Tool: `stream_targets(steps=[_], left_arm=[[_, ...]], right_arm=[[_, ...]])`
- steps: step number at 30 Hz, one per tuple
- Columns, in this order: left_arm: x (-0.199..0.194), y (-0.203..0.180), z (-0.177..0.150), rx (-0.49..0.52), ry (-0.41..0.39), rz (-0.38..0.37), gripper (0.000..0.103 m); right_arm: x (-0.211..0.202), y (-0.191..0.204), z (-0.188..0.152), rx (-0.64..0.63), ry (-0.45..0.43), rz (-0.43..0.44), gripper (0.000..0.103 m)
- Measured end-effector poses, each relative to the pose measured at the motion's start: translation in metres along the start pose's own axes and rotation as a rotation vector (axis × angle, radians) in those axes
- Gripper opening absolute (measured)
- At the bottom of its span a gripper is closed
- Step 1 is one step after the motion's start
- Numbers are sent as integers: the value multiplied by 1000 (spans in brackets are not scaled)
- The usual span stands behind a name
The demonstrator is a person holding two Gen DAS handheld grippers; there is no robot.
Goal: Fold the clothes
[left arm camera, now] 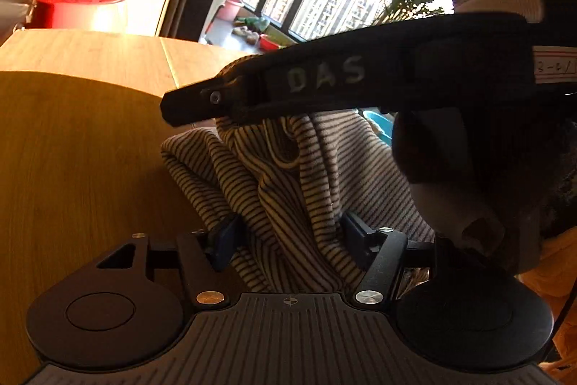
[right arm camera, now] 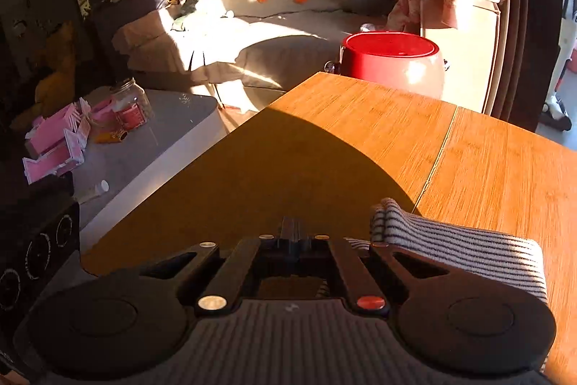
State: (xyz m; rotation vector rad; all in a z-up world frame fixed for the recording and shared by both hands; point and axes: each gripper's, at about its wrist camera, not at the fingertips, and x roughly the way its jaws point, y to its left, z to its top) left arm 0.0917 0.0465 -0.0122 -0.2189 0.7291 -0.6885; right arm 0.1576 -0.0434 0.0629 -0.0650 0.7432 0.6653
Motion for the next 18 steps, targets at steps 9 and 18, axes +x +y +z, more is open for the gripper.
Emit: stream_targets(steps=[9,18], left_arm=[[2,3,2,-41,0,-21,70],[-17,18,-5,-85,4,-41,59]], right_arm=[[-57,18,-19,-190,-128,-297,49],[-69,18,-53,-144,-116,-335,49]])
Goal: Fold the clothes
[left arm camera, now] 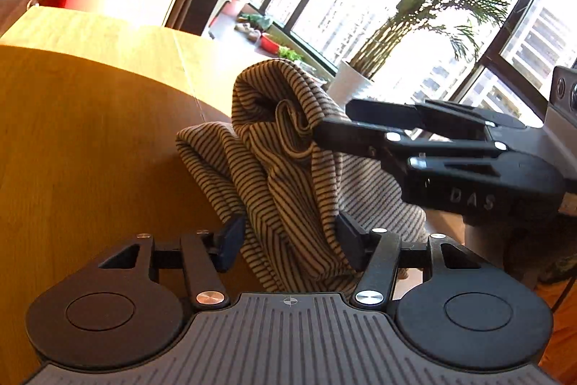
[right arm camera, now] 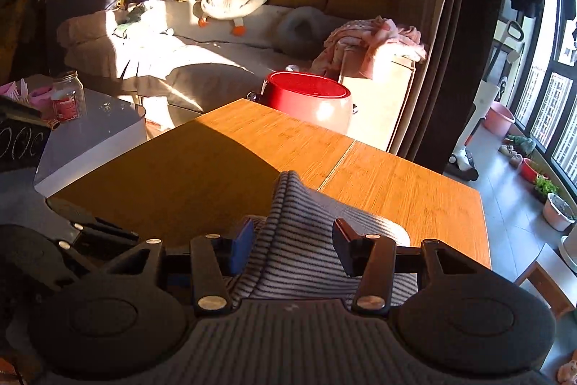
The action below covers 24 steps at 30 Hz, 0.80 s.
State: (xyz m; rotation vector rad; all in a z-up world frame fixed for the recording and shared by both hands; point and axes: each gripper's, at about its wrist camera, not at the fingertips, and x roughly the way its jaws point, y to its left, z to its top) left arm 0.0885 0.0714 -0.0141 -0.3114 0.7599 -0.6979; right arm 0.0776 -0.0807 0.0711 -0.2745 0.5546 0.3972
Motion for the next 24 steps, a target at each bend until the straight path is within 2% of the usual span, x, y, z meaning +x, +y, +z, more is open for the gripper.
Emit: stream_targets(steps=[2,4,6,10,12,14,17,20,22,24], left_arm=[[2,-2,-2,38,14,7,55],[1,-6,1,40,10,-4,53],[-3,-4,4,20,-1,-23,50],[-2,2,5,-22,16,-41,49],[4,0,1,-24,49,-68,48],[14,-7,-4,-18,86,-94,48],[27,-21,-9,15,110,-115,49],[32,-32,-13,38,145,-178,50],[27,-34,-12,68,144,-178,51],[14,-24,-9,64,117,-127,52]], right_arm=[[-2,7,-11,-20,27,10,47],[-1,3,-19,-29,67,5,47],[-5,1,-31,-96,84,-20,46],[-17,-5,-51,-252,110,-157,46],[-22,-11,-52,-226,102,-213,46],[-27,-15,-48,-161,67,-230,49],[-32,-14,-37,-58,22,-153,61],[-30,-2,-30,-93,9,-118,64],[-28,5,-28,-122,7,-115,64],[-29,7,-28,-121,8,-114,64]])
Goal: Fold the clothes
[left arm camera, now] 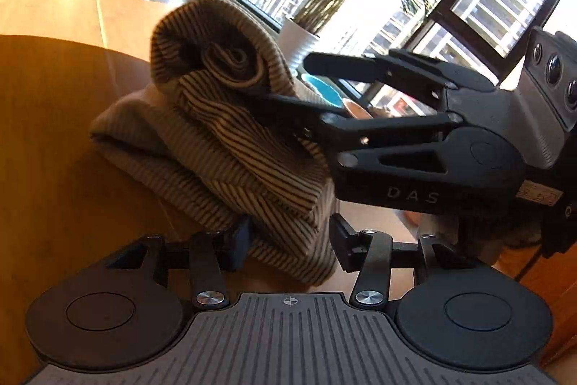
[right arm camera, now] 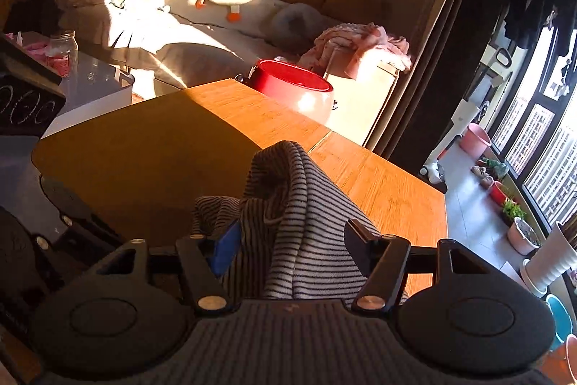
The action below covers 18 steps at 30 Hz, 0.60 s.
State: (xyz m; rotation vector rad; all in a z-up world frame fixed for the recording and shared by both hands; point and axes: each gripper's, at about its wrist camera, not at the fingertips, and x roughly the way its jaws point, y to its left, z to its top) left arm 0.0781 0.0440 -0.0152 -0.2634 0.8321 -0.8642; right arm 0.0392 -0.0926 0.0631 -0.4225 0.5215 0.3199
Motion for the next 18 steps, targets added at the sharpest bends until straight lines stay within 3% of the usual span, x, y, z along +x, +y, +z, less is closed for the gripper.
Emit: stream_targets(steps=[3,6,9,11,13,14,18], left_arm=[[-20,18,4,-51,-53,102,52],[-28,36,12,-144,-101,148,51],[-18,37,18,-162,-98,143,46],[-5,34,20,-178,-69,116,36],[0,36,19,-200,-52,93,35],[2,37,18,-214,-47,80,35],[8,41,20,-251,-35,31,35]], right_arm=[[-3,1,-7,12,7,-20,66],[0,6,-12,29,17,-9,70],[10,21,-16,-22,29,-31,77],[18,30,-21,-80,40,-64,79],[24,31,-31,-121,44,-92,80],[24,26,-34,-101,35,-80,78],[17,-15,-37,132,21,-1,49]])
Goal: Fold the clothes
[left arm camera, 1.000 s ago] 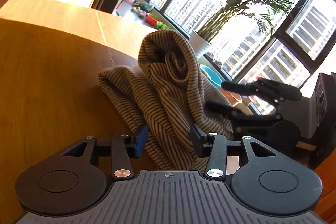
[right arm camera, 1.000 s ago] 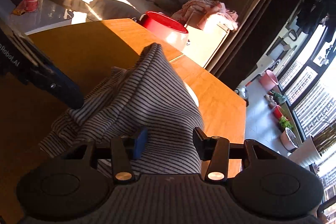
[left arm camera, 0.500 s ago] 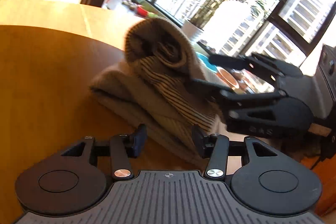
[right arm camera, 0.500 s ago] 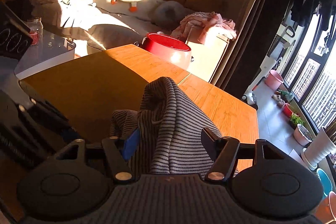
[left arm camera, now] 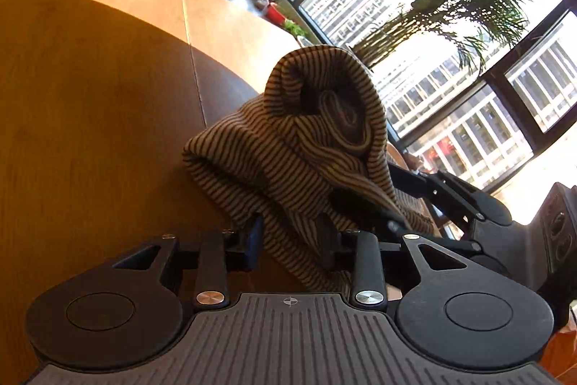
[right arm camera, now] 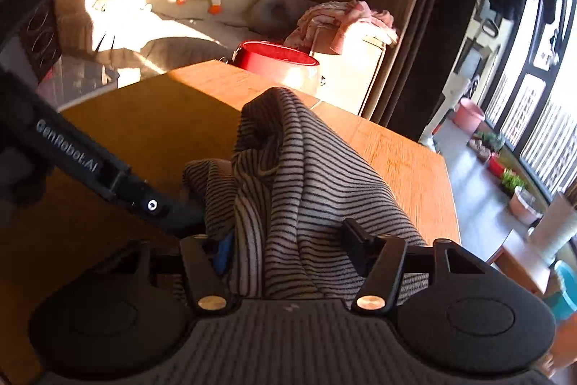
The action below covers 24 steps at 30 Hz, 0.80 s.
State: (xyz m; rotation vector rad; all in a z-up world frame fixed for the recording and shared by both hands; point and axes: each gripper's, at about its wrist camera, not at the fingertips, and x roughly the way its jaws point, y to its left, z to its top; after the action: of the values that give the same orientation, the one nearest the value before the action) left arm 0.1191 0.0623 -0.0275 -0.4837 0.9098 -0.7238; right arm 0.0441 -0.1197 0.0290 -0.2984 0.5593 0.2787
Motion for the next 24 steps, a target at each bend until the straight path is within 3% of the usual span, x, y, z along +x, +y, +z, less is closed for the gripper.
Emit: stream_targets(steps=[3,4,10,15,17,19,24], left_arm=[[8,2,1,-16,19,-19,35],[11,2,1,-18,23,-17,35],[19,3,2,-30,22,-25,34],[15,8,2,-40,18,-22,35],[5,7,3,-21,3,22,34],[-9,3,7,-2,-37,53,34],[-61,-30,25,91,-262,68,36]], right_arm=[[-7,-17,2,79,-20,34,23],[-11,-21,5,93,-33,42,20],[-52,-33,34,78,-133,91,19],[-37,13,10,-126,-18,69,20],[-24,31,-5,-175,16,67,21],[-21,53,-14,-290,-15,9,24],[-16,64,-17,-361,-16,-12,29]])
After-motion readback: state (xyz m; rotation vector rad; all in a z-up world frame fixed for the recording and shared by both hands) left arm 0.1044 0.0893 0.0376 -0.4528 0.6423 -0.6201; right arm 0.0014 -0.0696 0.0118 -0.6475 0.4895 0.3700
